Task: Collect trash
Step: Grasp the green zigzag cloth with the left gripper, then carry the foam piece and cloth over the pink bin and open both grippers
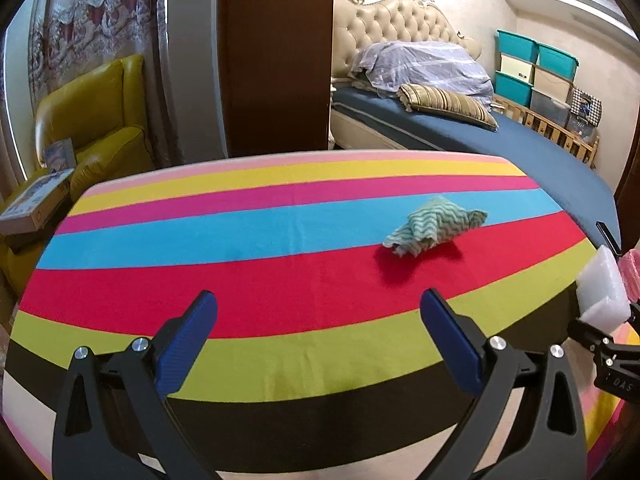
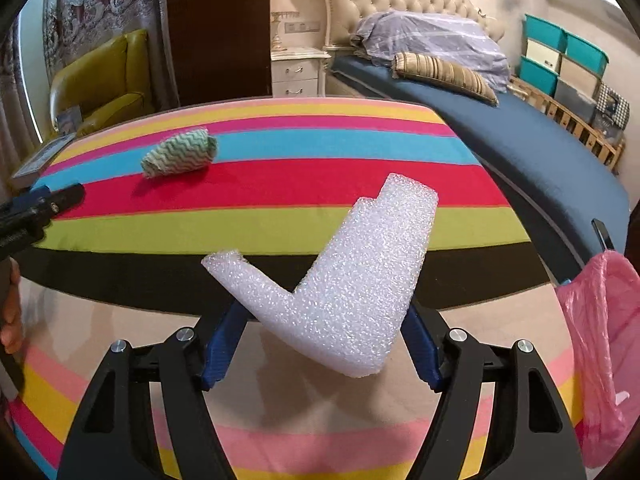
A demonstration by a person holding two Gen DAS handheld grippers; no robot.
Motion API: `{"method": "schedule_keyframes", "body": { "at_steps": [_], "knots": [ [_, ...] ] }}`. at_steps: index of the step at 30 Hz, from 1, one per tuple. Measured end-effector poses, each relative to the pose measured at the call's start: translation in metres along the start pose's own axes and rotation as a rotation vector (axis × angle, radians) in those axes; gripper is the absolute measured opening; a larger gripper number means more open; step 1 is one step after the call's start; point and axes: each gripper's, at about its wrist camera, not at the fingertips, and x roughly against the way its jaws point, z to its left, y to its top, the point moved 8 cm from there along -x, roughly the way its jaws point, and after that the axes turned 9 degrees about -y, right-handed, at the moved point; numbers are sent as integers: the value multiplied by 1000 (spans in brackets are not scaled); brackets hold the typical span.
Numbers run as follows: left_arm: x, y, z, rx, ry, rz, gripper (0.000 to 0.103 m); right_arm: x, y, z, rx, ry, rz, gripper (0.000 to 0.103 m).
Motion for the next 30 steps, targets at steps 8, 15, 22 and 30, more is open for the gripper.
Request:
{"method": "schedule_keyframes", "body": {
  "at_steps": [8, 15, 22, 30],
  "knots": [
    [-23, 4, -30, -77, -39, 87, 98, 2, -1, 3, 32, -22, -6, 68],
    [-70, 19, -57, -166, -69, 138, 91, -5, -2, 0, 11, -12, 32, 68],
    [-111, 40, -75, -175, -126, 185, 64, -9, -3, -2, -2, 8, 50, 68],
    [-84, 27, -102, -254, -115, 130, 25, -10, -1, -4, -14, 28, 50, 68]
  ]
}}
